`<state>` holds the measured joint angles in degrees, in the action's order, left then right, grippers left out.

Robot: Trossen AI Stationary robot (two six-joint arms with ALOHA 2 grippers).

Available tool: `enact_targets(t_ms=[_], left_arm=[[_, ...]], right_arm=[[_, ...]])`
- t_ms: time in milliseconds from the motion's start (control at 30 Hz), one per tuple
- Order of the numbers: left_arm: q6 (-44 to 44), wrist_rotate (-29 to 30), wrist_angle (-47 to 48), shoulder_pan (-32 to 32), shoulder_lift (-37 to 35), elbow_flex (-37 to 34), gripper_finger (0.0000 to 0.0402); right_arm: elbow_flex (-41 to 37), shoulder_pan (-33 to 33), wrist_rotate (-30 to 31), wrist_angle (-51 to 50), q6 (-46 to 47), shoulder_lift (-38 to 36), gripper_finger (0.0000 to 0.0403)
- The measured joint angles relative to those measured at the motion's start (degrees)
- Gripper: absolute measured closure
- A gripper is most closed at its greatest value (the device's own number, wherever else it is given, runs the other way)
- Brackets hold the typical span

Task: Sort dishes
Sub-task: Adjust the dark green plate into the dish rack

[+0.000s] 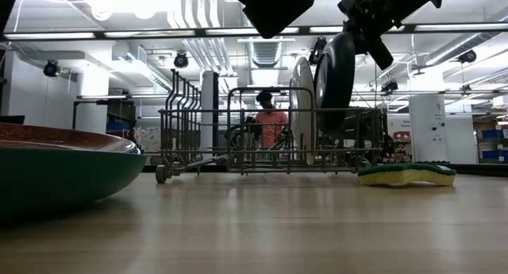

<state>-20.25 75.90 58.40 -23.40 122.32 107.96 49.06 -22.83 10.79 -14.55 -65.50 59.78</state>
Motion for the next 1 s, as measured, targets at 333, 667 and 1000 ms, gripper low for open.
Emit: enact_targets(t_ms=[333, 667, 1000], left_arm=[[0.00, 0.01, 0.00, 0.00, 0.00, 0.00, 0.0286], [0.00, 0.00, 0.00, 0.00, 0.00, 0.00, 0.0286], [0.00, 0.00, 0.01, 0.00, 0.00, 0.00, 0.0286]], right_arm=[[-0.44, -0.21, -0.17, -0.31, 2.49, 3.51, 0.0403], [-0.46, -1.53, -0.19, -0.63, 4.94, 6.42, 0.0374], [-0.46, -3.49, -0.10, -0.61, 5.64, 6.22, 0.0311]])
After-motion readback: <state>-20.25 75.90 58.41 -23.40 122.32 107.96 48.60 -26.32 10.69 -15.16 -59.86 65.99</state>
